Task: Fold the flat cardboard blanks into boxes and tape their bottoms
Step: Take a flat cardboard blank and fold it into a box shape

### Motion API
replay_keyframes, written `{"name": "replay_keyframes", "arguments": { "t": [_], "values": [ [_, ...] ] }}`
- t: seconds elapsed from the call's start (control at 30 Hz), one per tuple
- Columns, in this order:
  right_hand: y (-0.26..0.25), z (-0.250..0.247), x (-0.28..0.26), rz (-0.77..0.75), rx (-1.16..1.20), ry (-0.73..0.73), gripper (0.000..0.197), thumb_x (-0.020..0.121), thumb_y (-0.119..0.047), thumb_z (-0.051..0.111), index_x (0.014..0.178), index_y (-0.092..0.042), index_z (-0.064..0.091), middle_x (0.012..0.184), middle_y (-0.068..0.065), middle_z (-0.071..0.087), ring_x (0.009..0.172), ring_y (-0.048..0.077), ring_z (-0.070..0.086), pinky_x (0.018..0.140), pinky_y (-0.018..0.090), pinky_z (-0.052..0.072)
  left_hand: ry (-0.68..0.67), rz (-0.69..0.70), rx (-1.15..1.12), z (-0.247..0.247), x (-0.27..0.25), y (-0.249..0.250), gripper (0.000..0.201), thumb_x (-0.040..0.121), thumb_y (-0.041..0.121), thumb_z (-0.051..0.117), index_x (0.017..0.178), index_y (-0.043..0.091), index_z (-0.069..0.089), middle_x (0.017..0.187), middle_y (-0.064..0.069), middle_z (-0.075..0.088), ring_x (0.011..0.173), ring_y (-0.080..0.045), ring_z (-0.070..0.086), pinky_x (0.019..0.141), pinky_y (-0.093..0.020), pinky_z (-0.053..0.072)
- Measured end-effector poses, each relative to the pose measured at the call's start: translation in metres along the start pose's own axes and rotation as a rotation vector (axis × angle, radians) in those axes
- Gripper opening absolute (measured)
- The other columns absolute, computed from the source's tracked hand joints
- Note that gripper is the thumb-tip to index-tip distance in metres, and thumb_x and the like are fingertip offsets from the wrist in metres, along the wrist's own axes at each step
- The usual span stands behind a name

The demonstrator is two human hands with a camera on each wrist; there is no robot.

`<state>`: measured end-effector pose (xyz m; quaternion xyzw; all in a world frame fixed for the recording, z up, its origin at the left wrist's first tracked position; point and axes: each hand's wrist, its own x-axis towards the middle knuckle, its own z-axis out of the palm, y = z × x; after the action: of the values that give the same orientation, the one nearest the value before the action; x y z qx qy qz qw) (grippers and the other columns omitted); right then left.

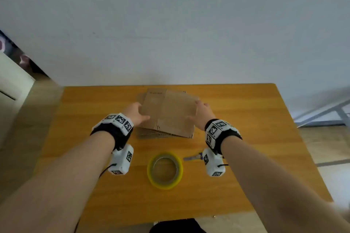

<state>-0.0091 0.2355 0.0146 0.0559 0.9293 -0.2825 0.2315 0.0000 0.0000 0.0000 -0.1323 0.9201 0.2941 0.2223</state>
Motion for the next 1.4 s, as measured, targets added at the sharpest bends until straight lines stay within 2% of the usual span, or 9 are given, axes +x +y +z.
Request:
{"name": "replay_keyframes", "arguments": {
  "t": [0.33, 0.47, 0.7, 0.83, 0.97, 1.07, 1.23, 1.3, 1.4],
  "values": [
    [0.019, 0.013, 0.013, 0.117, 0.36, 0.004, 0.082, 0.083, -0.013, 0.071, 0.147, -0.015, 0.02, 0.135, 0.013, 0.05, 0.123, 0.028, 0.05, 0.097, 0.038, 0.044, -0.024, -0.11, -0.073, 0.015, 0.016, -0.015, 0.069, 0.082, 0.029, 0.071, 0.139, 0.004, 0.039, 0.138, -0.014, 0.048, 0.123, -0.031, 0.05, 0.101, -0.042, 0.043],
    [0.026, 0.016, 0.017, 0.127, 0.382, 0.021, 0.074, 0.082, -0.014, 0.072, 0.144, -0.01, 0.032, 0.115, 0.006, 0.054, 0.112, 0.027, 0.056, 0.097, 0.041, 0.048, -0.018, -0.114, -0.139, 0.014, 0.015, -0.02, 0.072, 0.079, 0.031, 0.074, 0.137, 0.002, 0.042, 0.136, -0.014, 0.051, 0.12, -0.031, 0.052, 0.099, -0.042, 0.044],
    [0.049, 0.004, 0.001, 0.061, 0.506, 0.055, 0.044, 0.081, -0.008, 0.072, 0.123, -0.003, 0.059, 0.108, 0.015, 0.063, 0.1, 0.031, 0.063, 0.084, 0.047, 0.056, 0.021, 0.007, -0.217, 0.014, -0.01, -0.016, 0.067, 0.073, 0.027, 0.079, 0.127, 0.002, 0.049, 0.126, -0.015, 0.057, 0.113, -0.03, 0.055, 0.094, -0.04, 0.047],
    [0.057, -0.016, -0.018, 0.005, 0.568, 0.047, 0.029, 0.083, 0.0, 0.068, 0.111, -0.003, 0.06, 0.107, 0.022, 0.062, 0.1, 0.033, 0.063, 0.08, 0.043, 0.057, 0.079, 0.084, -0.257, 0.017, -0.032, -0.004, 0.048, 0.075, 0.022, 0.077, 0.113, 0.003, 0.056, 0.108, -0.01, 0.062, 0.098, -0.024, 0.059, 0.081, -0.032, 0.049],
    [0.075, -0.038, -0.027, -0.031, 0.585, 0.033, 0.038, 0.084, 0.001, 0.067, 0.118, -0.006, 0.053, 0.099, 0.013, 0.06, 0.094, 0.03, 0.063, 0.074, 0.036, 0.058, 0.115, 0.161, -0.31, 0.025, -0.048, 0.016, 0.045, 0.077, 0.022, 0.076, 0.114, 0.009, 0.053, 0.108, -0.008, 0.062, 0.1, -0.024, 0.059, 0.083, -0.034, 0.05],
    [0.094, -0.052, -0.029, -0.06, 0.572, 0.049, 0.028, 0.084, 0.003, 0.065, 0.108, -0.007, 0.055, 0.095, 0.01, 0.06, 0.09, 0.026, 0.063, 0.068, 0.029, 0.057, 0.145, 0.212, -0.295, 0.036, -0.058, 0.036, 0.028, 0.078, 0.022, 0.074, 0.096, 0.009, 0.057, 0.088, 0.0, 0.063, 0.085, -0.02, 0.061, 0.067, -0.024, 0.048],
    [0.135, -0.075, -0.022, -0.134, 0.458, 0.083, 0.026, 0.082, 0.0, 0.068, 0.107, -0.007, 0.062, 0.098, 0.009, 0.067, 0.091, 0.025, 0.065, 0.081, 0.039, 0.056, 0.195, 0.201, -0.263, 0.066, -0.067, 0.068, 0.022, 0.076, 0.023, 0.076, 0.079, 0.009, 0.059, 0.082, -0.004, 0.067, 0.078, -0.019, 0.064, 0.069, -0.031, 0.052],
    [0.151, -0.083, -0.018, -0.153, 0.414, 0.083, 0.03, 0.082, -0.001, 0.069, 0.11, -0.007, 0.064, 0.101, 0.009, 0.069, 0.093, 0.024, 0.065, 0.084, 0.042, 0.055, 0.196, 0.193, -0.249, 0.079, -0.067, 0.083, 0.022, 0.076, 0.02, 0.076, 0.073, 0.018, 0.055, 0.079, 0.001, 0.064, 0.075, -0.016, 0.061, 0.063, -0.024, 0.048],
    [0.173, -0.092, -0.013, -0.176, 0.374, 0.11, 0.032, 0.082, 0.001, 0.066, 0.113, -0.009, 0.064, 0.103, 0.008, 0.068, 0.095, 0.023, 0.064, 0.086, 0.039, 0.053, 0.203, 0.207, -0.251, 0.098, -0.063, 0.105, 0.021, 0.077, 0.018, 0.076, 0.082, 0.023, 0.056, 0.084, 0.004, 0.065, 0.078, -0.014, 0.062, 0.069, -0.025, 0.05]
  ]
}}
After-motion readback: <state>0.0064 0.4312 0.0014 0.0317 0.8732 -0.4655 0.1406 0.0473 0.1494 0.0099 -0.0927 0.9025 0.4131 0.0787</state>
